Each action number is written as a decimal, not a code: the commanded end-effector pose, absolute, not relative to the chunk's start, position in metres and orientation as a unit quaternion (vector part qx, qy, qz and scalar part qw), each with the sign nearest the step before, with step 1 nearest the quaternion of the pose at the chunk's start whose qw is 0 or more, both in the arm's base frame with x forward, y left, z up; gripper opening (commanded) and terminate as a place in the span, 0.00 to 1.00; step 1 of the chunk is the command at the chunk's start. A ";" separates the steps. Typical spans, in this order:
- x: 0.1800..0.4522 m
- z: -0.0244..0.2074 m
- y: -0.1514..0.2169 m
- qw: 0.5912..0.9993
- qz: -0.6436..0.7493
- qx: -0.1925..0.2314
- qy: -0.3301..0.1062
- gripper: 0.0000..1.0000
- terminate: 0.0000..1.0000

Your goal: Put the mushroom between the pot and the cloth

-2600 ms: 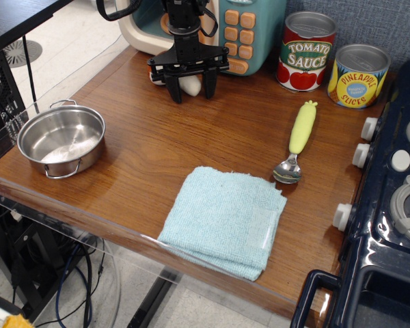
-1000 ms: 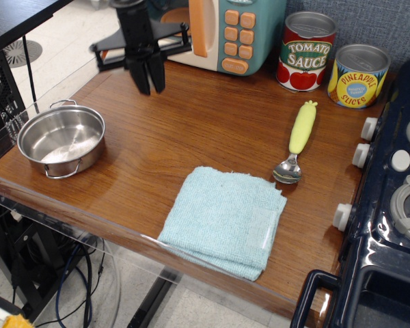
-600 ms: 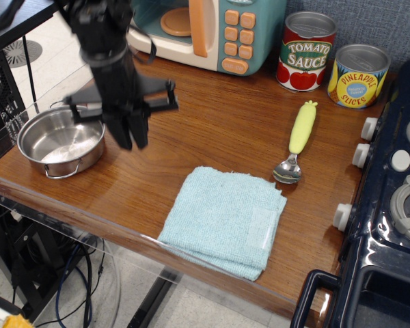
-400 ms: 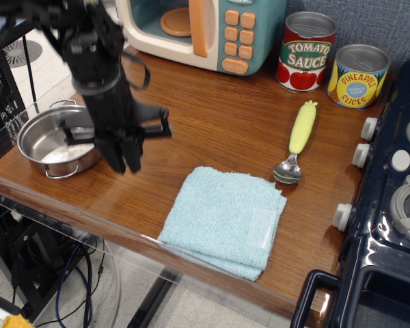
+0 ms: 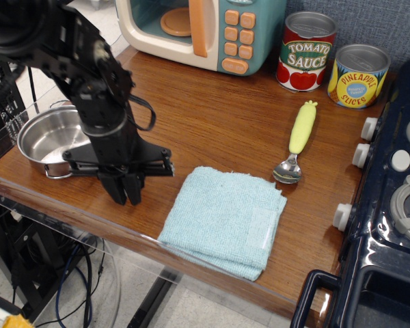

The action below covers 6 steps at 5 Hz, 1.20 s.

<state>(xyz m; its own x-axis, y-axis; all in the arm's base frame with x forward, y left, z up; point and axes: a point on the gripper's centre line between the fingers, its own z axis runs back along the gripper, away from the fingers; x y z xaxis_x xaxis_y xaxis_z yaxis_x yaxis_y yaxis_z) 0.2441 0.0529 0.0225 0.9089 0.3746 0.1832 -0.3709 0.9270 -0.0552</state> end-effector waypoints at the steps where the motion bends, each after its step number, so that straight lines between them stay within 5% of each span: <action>1: 0.248 0.020 0.059 0.978 0.188 0.014 -0.092 1.00 0.00; 6: 0.246 0.089 0.068 0.967 0.214 0.005 -0.135 1.00 0.00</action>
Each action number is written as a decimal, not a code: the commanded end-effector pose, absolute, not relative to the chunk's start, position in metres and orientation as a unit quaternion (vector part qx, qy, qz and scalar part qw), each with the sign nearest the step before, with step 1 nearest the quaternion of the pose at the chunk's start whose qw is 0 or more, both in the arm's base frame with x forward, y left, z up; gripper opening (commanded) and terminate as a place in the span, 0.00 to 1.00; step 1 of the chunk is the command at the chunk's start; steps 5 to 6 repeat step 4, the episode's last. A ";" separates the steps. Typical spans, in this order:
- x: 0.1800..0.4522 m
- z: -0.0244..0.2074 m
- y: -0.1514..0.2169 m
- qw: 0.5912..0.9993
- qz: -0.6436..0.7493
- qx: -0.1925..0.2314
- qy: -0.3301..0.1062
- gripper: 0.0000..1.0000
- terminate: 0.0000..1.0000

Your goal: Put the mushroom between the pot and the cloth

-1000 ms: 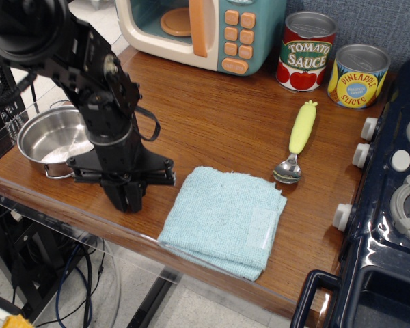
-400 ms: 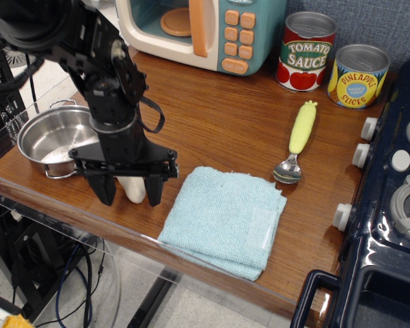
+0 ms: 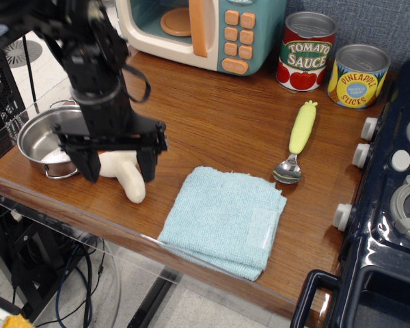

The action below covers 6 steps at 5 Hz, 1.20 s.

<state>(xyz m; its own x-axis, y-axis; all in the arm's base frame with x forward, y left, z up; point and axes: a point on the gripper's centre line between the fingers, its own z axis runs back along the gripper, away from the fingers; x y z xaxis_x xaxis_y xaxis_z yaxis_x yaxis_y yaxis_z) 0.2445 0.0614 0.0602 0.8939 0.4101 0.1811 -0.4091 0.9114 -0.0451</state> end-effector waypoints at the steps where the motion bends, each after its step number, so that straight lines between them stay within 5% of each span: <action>1: 0.246 0.089 0.068 0.967 0.214 0.005 -0.135 1.00 0.00; 3: 0.246 0.089 0.068 0.967 0.214 0.005 -0.135 1.00 0.00; 4: 0.246 0.089 0.068 0.967 0.214 0.005 -0.135 1.00 1.00; 6: 0.246 0.089 0.068 0.967 0.214 0.005 -0.135 1.00 1.00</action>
